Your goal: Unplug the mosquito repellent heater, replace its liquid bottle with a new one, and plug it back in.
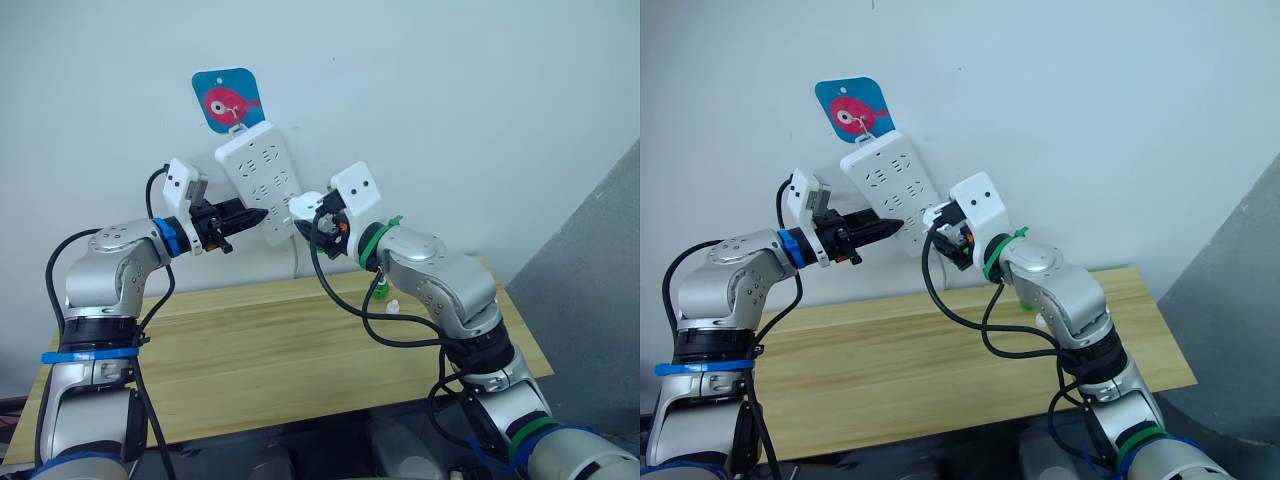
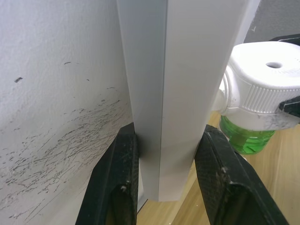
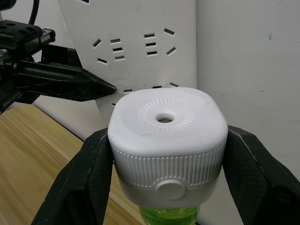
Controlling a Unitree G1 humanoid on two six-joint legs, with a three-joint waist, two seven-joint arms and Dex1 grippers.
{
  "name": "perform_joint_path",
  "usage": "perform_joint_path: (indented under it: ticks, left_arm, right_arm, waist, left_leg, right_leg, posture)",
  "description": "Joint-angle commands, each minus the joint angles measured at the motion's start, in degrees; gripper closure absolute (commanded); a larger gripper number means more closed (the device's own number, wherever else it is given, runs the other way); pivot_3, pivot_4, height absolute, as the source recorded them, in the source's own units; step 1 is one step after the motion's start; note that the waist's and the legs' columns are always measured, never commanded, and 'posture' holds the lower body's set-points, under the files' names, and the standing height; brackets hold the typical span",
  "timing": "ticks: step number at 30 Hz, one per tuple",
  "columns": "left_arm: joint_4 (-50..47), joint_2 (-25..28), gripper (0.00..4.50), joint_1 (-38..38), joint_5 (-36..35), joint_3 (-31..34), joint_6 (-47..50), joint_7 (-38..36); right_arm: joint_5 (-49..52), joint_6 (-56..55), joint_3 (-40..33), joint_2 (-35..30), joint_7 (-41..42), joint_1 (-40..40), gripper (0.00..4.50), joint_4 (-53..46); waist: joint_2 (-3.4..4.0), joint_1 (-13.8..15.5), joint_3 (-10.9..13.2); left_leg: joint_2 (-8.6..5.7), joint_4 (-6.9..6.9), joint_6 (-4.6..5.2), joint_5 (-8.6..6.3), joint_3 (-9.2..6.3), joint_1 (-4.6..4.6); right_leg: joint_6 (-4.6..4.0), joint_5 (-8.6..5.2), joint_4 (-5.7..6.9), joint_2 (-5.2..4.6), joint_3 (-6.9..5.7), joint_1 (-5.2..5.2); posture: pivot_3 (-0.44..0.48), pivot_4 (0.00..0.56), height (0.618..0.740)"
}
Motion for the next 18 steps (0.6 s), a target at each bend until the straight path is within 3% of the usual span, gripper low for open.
perform_joint_path:
  ticks: [1, 18]
  left_arm:
    - [-2.47, 0.28, 3.21, -0.72, -1.43, 1.28, -0.39, -0.05]
    - [-3.77, -0.3, 3.21, 0.16, -2.11, 1.36, 0.72, -0.15]
  right_arm:
    - [-1.34, -1.73, 0.19, 0.58, 0.59, -1.91, 1.57, -0.71]
    - [-3.62, -4.32, 0.52, 6.34, 0.35, -3.67, 1.57, 3.62]
  waist:
    - [0.0, 0.0, 0.0]
    - [0.01, -0.68, 0.01]
  left_leg:
    - [0.0, 0.0, 0.0, 0.0, -0.01, 0.0]
    - [0.01, 0.0, -0.01, 0.01, -0.19, 0.04]
  right_leg:
    - [0.0, 0.0, 0.0, 0.0, -0.01, 0.0]
    - [-0.04, -0.03, 0.2, 0.02, -0.17, 0.01]
  posture:
    - [-0.213, 0.092, 0.74]
    - [-0.214, 0.095, 0.74]
